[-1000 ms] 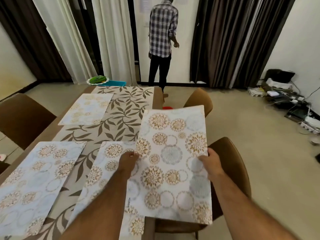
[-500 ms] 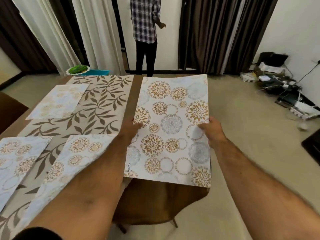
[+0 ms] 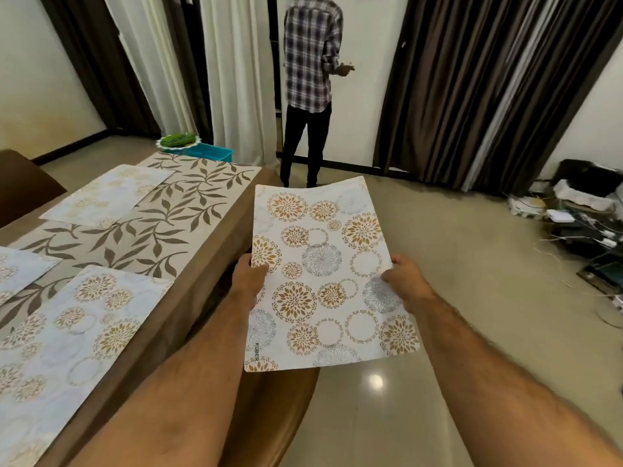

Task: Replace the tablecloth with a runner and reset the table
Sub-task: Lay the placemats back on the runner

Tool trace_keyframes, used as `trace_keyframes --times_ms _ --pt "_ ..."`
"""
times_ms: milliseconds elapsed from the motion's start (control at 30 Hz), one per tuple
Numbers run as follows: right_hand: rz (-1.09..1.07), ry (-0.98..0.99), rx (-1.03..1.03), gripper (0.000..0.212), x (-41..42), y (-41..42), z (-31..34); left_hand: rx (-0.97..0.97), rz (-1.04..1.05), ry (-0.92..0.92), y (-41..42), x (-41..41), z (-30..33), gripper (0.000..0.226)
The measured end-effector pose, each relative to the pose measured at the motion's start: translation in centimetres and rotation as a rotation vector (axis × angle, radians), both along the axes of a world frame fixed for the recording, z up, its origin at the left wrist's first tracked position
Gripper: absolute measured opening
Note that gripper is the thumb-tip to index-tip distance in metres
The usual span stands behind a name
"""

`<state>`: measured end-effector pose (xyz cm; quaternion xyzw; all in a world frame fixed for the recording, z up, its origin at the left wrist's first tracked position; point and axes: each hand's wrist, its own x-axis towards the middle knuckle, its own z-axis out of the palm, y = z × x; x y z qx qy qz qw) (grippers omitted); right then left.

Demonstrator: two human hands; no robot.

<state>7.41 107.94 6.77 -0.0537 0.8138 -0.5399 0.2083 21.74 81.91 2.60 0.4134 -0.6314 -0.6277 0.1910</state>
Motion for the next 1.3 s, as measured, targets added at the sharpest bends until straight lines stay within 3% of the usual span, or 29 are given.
trace_keyframes --times_ms 167,300,433,500,733,833,933,1000,1167,1300 --pt "0.141 0.037 0.054 0.033 -7.0 -4.1 -1.4 0.014 0.116 -0.013 -1.9 -4.8 -1.4 0.02" --pt "0.211 0.046 0.146 0.033 -14.3 -8.1 -2.3 0.18 0.132 -0.053 -4.9 -8.7 -2.3 0.023" --pt "0.368 0.016 0.21 0.043 -20.7 -12.3 -2.1 0.237 0.198 -0.132 -7.2 -11.6 -1.3 0.004" --pt "0.419 -0.018 0.215 0.044 -22.9 -14.6 -1.2 0.284 0.231 -0.16 -8.4 -12.7 -1.4 0.011" --pt "0.624 0.024 0.218 0.052 -33.5 -22.9 0.4 0.562 0.378 0.145 -11.8 -18.6 -2.0 0.05" --pt "0.711 0.074 0.202 0.049 -38.7 -25.8 0.9 0.608 0.457 0.235 -13.1 -22.5 -2.3 0.053" --pt "0.794 0.1 0.23 0.046 -43.3 -28.3 1.1 0.592 0.542 0.293 -12.7 -26.9 -2.2 0.036" --pt "0.89 0.138 0.277 0.045 -45.7 -30.5 1.2 0.56 0.635 0.306 -12.5 -29.0 -2.2 0.042" --pt "1.174 0.316 0.458 0.014 -49.4 -39.1 2.2 0.384 0.921 0.342 -15.3 -31.3 -2.5 0.04" --pt "1.113 0.23 0.368 0.026 -51.8 -45.9 0.7 0.319 1.147 0.373 -19.0 -31.9 -4.2 0.032"
